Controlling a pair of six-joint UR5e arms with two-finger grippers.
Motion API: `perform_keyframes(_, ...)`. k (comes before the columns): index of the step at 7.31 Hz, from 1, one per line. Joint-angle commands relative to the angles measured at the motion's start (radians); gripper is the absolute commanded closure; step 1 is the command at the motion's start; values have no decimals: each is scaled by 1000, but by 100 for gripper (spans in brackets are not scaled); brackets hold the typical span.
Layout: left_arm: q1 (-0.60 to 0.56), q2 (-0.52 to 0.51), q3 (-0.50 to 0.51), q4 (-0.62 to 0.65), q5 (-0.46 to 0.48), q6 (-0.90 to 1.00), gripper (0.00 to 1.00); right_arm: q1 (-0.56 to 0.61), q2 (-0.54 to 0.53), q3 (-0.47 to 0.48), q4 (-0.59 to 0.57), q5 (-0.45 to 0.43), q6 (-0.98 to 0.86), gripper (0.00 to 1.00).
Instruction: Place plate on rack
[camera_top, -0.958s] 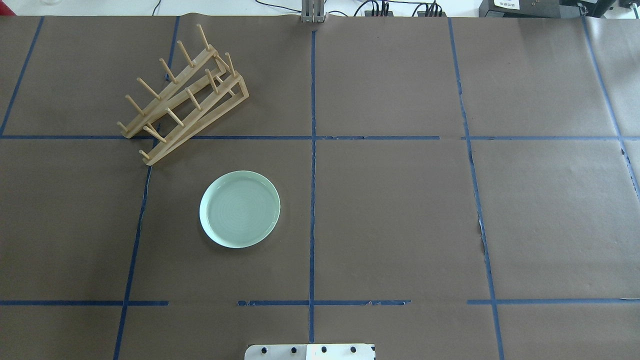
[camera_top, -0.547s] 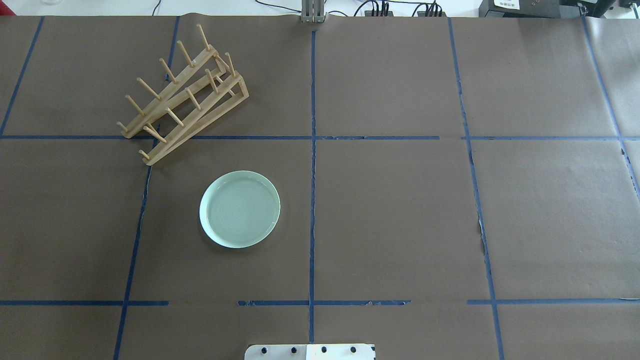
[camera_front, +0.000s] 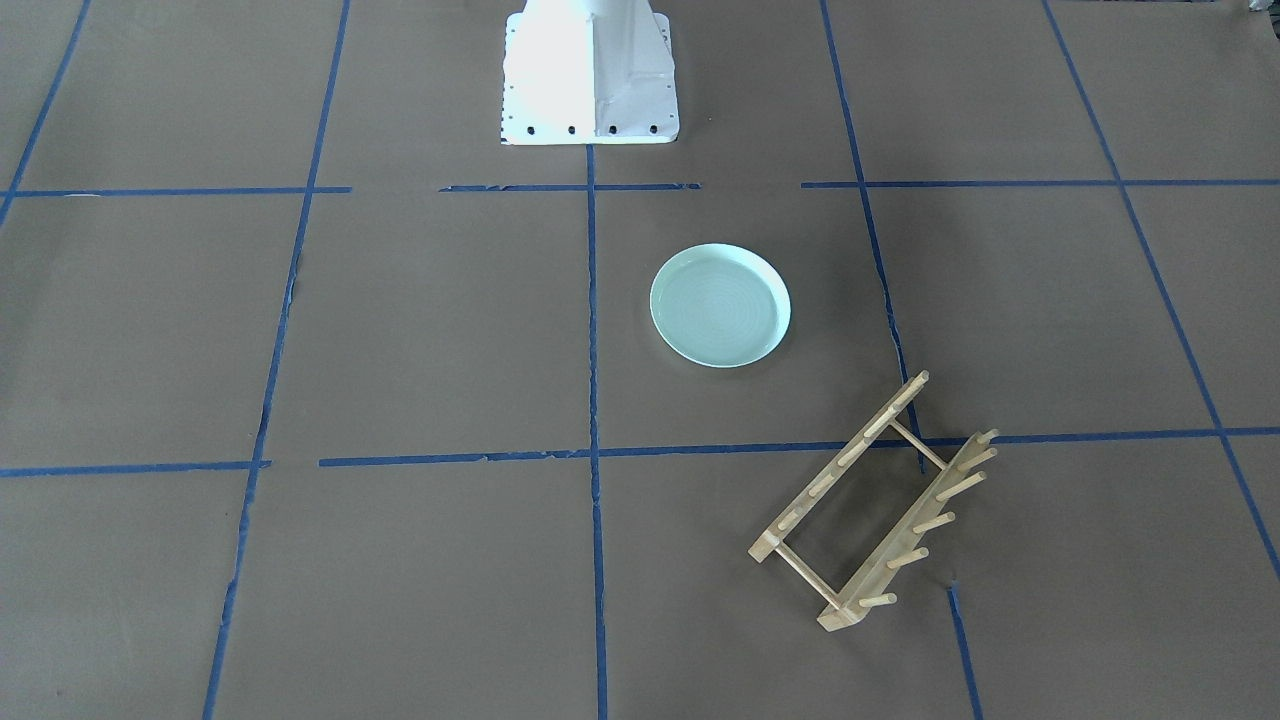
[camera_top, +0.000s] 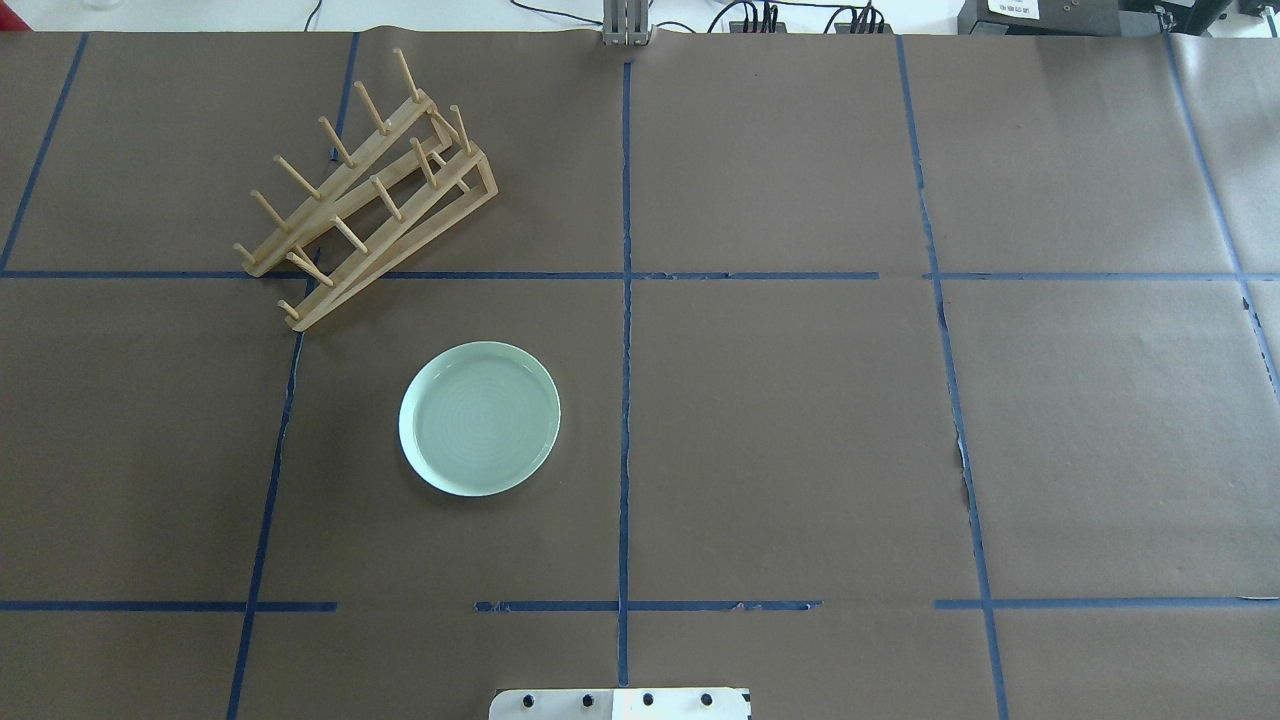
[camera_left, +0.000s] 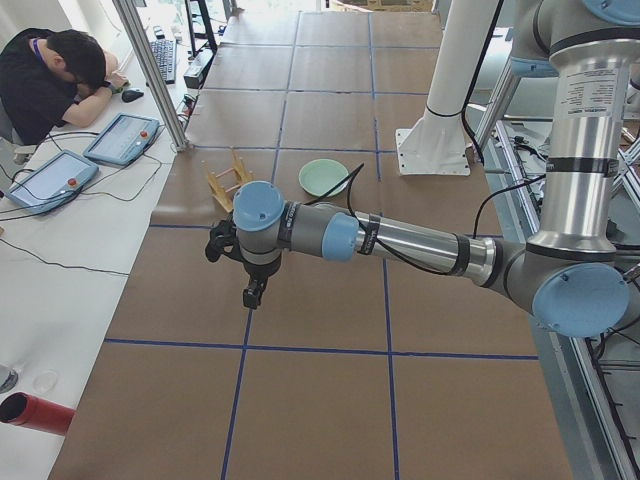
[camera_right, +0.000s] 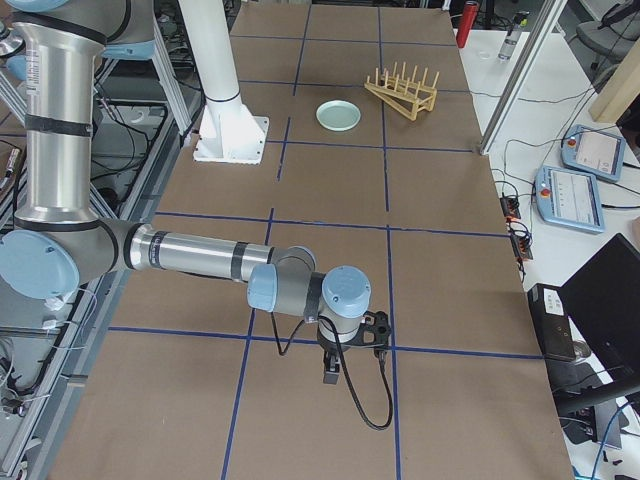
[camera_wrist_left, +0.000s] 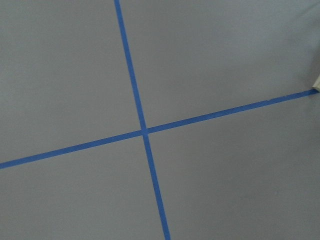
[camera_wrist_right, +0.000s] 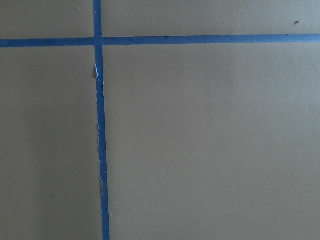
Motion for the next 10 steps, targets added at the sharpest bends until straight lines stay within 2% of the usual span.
perform_keyframes(1, 160, -111, -50, -9, 12, -395, 0, -1, 0, 1, 0, 0, 0, 0)
perform_keyframes(2, 243, -165, -83, -7, 79, -567, 0, 1, 0, 1, 0, 0, 0, 0)
perform_keyframes(4, 430, -341, -66, 23, 139, -927, 0, 1, 0, 0, 0, 0, 0, 0)
perform_keyframes(6, 590, -568, -40, 248, 225, -1146, 0, -1, 0, 1, 0, 0, 0, 0)
perform_keyframes(8, 692, -764, 150, 271, 306, -1305, 0, 1, 0, 1, 0, 0, 0, 0)
perform_keyframes(9, 764, -843, 266, 269, 381, -1356, 0, 1, 0, 1, 0, 0, 0, 0)
perform_keyframes(10, 812, -895, 363, 266, 409, -1401, 0, -1, 0, 1, 0, 0, 0, 0)
